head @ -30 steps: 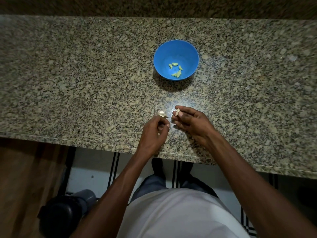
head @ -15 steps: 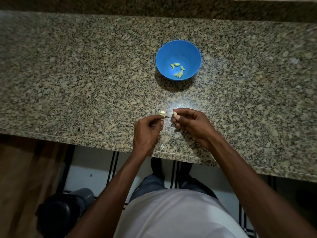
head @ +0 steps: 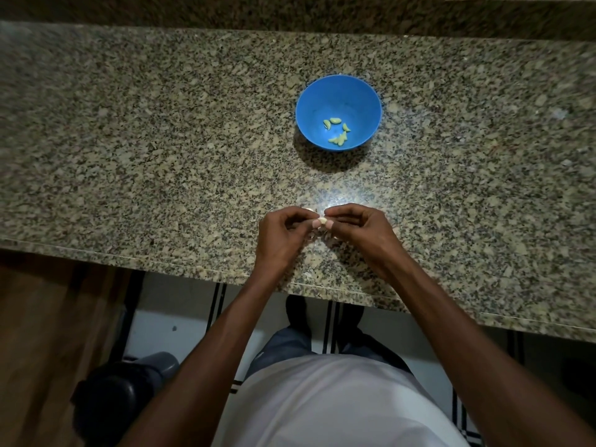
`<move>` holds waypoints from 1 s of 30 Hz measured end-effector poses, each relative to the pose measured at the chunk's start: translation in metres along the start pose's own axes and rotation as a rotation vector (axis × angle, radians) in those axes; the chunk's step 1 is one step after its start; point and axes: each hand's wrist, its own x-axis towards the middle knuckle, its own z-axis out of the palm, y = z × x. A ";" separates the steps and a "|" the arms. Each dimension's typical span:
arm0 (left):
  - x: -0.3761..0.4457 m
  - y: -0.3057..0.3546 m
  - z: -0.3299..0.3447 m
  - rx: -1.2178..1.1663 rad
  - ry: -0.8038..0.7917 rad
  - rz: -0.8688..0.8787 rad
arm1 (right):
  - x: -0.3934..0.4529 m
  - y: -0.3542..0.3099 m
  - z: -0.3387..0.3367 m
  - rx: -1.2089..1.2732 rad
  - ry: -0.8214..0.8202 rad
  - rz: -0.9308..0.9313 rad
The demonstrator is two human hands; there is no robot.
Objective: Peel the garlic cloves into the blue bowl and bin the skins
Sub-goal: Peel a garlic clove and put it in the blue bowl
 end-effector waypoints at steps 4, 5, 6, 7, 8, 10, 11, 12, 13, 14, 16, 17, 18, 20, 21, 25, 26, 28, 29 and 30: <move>-0.001 -0.001 0.007 -0.016 0.036 -0.038 | -0.004 0.004 0.009 0.149 0.004 0.089; -0.001 -0.001 0.009 -0.030 0.031 -0.055 | -0.004 0.006 0.011 0.178 0.015 0.100; -0.002 -0.002 0.009 -0.044 0.020 -0.069 | -0.004 0.006 0.011 0.192 0.026 0.105; -0.002 -0.002 0.009 -0.060 0.005 -0.080 | -0.003 0.008 0.011 0.188 0.037 0.106; -0.003 -0.002 0.008 -0.075 -0.010 -0.087 | -0.003 0.008 0.010 0.172 0.043 0.110; -0.001 -0.003 0.005 -0.082 -0.040 -0.102 | -0.002 0.007 0.008 0.147 0.044 0.124; 0.000 -0.004 0.004 -0.077 -0.057 -0.105 | -0.001 0.006 0.007 0.145 0.041 0.130; 0.002 -0.005 0.002 -0.065 -0.073 -0.100 | 0.000 0.005 0.007 0.141 0.039 0.134; 0.005 -0.005 0.000 -0.047 -0.087 -0.089 | 0.001 0.005 0.007 0.135 0.038 0.135; 0.007 -0.005 -0.002 -0.030 -0.104 -0.076 | 0.002 0.005 0.007 0.126 0.038 0.136; 0.012 -0.004 -0.005 -0.002 -0.141 -0.049 | 0.005 0.005 0.006 0.108 0.032 0.134; 0.013 -0.003 -0.006 0.019 -0.155 -0.036 | 0.006 0.006 0.006 0.101 0.024 0.133; 0.014 -0.003 -0.007 0.042 -0.163 -0.024 | 0.007 0.006 0.005 0.099 0.011 0.134; 0.015 -0.003 -0.009 0.080 -0.166 -0.005 | 0.008 0.005 0.004 0.117 -0.017 0.146; 0.015 -0.003 -0.010 0.097 -0.164 0.005 | 0.008 0.004 0.004 0.133 -0.029 0.153; 0.014 -0.005 -0.008 0.199 -0.152 0.066 | 0.009 0.003 0.004 0.210 -0.063 0.186; 0.014 -0.006 -0.008 0.225 -0.151 0.079 | 0.009 0.002 0.005 0.235 -0.064 0.197; 0.014 -0.005 -0.007 0.264 -0.154 0.110 | 0.008 0.000 0.005 0.294 -0.056 0.225; 0.013 -0.004 -0.006 0.284 -0.153 0.132 | 0.008 0.001 0.005 0.335 -0.039 0.241; 0.013 -0.003 -0.005 0.298 -0.153 0.152 | 0.008 0.000 0.006 0.383 -0.015 0.258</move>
